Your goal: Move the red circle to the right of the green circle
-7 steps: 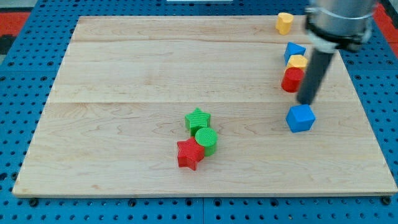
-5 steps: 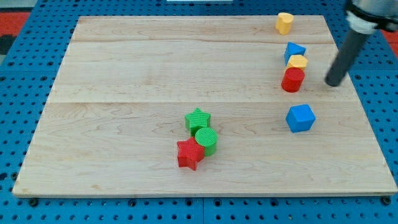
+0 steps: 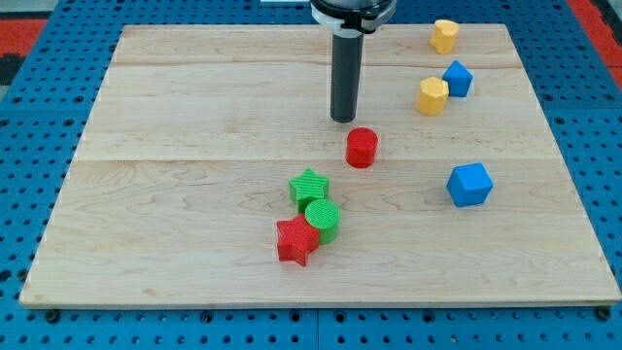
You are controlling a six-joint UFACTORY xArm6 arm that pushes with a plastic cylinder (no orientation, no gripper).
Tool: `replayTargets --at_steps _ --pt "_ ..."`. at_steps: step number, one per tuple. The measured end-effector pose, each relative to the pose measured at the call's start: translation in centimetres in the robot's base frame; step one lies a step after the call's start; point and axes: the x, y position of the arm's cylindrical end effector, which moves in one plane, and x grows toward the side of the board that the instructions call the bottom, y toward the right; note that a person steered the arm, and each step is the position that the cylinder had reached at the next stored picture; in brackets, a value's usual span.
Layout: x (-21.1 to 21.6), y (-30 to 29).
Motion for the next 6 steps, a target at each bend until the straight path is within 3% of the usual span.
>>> replayTargets --at_steps 1,2,3,6 --pt "4.1 -0.4" --pt "2.6 0.5" --pt "2.5 5.2" --pt "7.7 -4.6"
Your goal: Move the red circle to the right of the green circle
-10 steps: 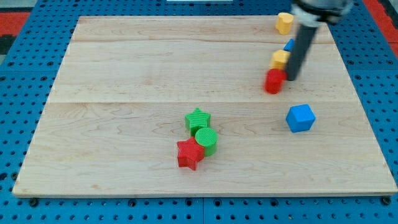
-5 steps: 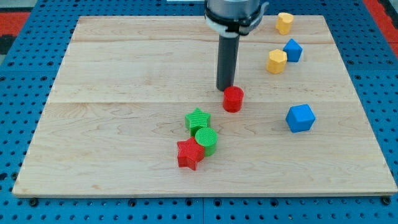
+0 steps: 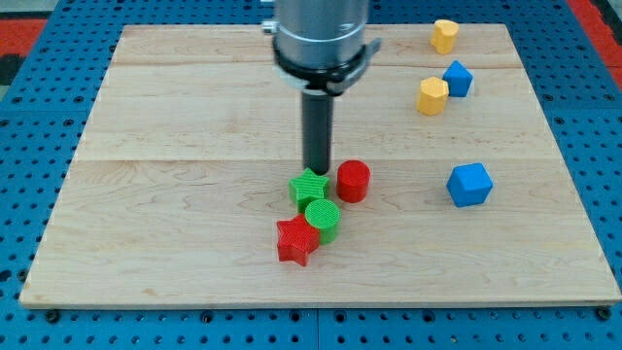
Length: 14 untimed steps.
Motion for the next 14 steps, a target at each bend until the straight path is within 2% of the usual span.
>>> replayTargets --at_steps 2,3,4,6,9,10,11,12,13,14 --pt "-0.1 -0.1" --pt "-4.8 0.9" --pt "-2.8 5.9" --pt "0.7 2.9" --pt "0.2 3.4" --pt "0.9 5.2" --pt "7.2 9.5" --pt "8.2 15.7" --pt "6.2 20.2" --pt "2.0 21.1"
